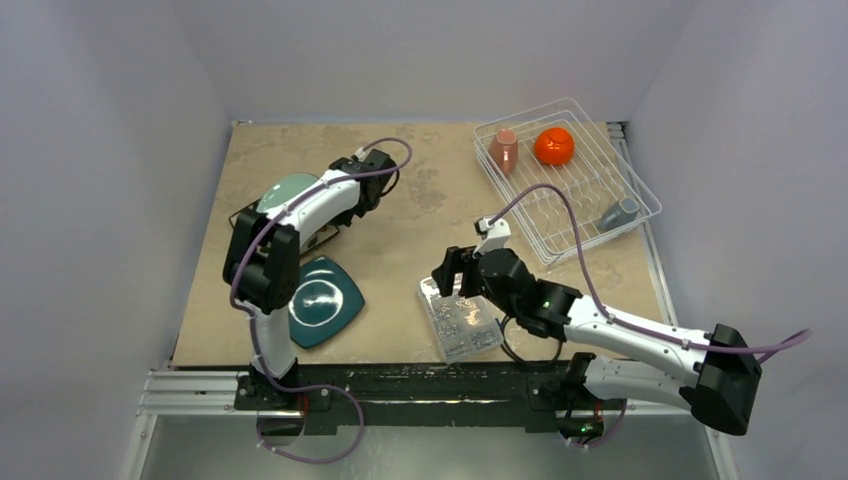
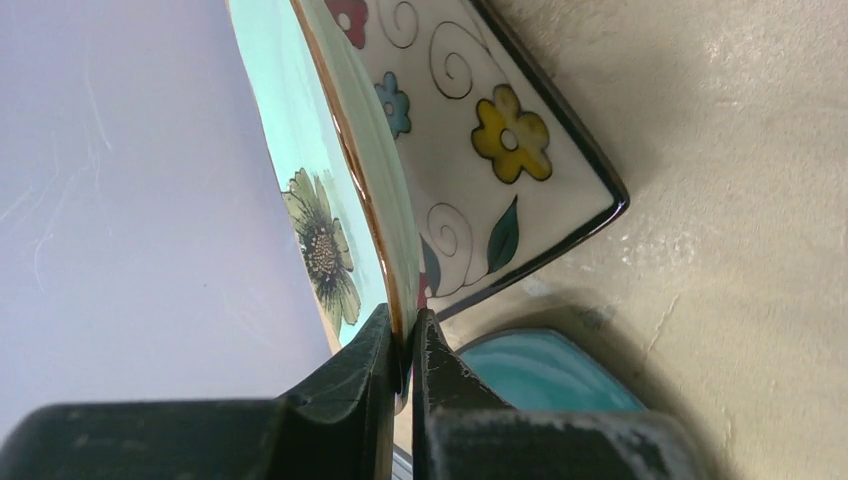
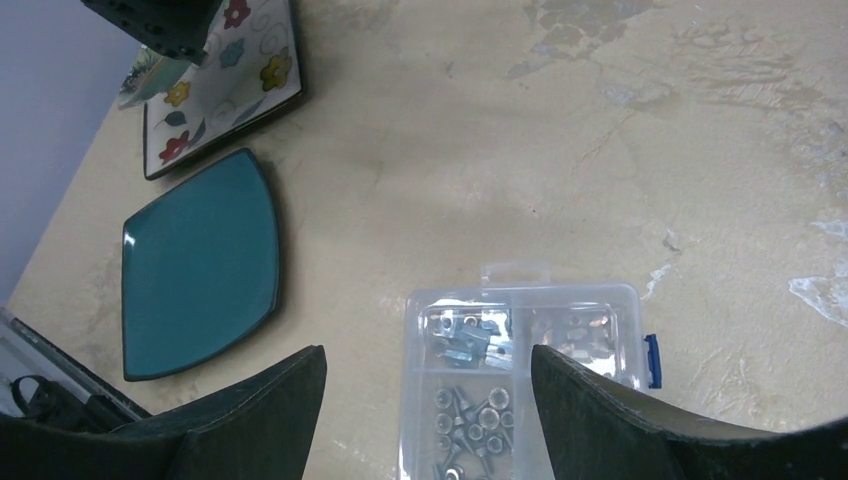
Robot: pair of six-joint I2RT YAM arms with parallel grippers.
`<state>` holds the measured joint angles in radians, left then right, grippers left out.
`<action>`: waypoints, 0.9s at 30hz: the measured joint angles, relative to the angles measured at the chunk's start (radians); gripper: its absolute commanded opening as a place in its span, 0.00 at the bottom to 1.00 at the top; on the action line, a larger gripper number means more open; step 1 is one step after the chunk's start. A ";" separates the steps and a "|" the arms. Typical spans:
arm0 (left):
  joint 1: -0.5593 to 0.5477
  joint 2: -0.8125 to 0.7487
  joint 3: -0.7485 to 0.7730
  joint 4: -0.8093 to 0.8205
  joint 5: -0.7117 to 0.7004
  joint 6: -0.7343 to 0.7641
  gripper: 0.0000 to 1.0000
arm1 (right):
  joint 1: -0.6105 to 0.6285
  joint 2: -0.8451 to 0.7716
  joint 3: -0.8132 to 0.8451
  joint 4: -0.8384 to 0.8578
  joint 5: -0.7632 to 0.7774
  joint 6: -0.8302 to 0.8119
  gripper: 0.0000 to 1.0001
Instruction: Load the mixed dishes into the dish rack
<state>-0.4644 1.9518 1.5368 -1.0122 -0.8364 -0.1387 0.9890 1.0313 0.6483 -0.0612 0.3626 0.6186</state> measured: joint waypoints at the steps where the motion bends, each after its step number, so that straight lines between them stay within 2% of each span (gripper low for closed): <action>1: -0.001 -0.021 -0.006 0.000 0.004 0.000 0.00 | 0.000 0.010 0.006 0.000 -0.006 0.004 0.75; 7: -0.021 -0.149 -0.043 0.002 0.016 0.001 0.00 | 0.000 0.062 0.050 0.003 -0.039 0.031 0.75; 15: -0.119 -0.304 -0.089 0.018 0.059 0.004 0.00 | 0.000 0.134 0.093 0.006 -0.066 0.071 0.74; 23: -0.254 -0.478 -0.160 0.077 0.108 0.032 0.00 | -0.003 0.111 0.112 -0.052 -0.021 0.105 0.75; 27: -0.302 -0.546 -0.183 0.108 0.128 0.054 0.00 | -0.078 0.060 0.138 -0.102 -0.015 0.108 0.76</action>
<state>-0.7666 1.4059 1.3537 -0.9047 -0.7082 -0.0849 0.9108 1.0908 0.7860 -0.1631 0.3473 0.7261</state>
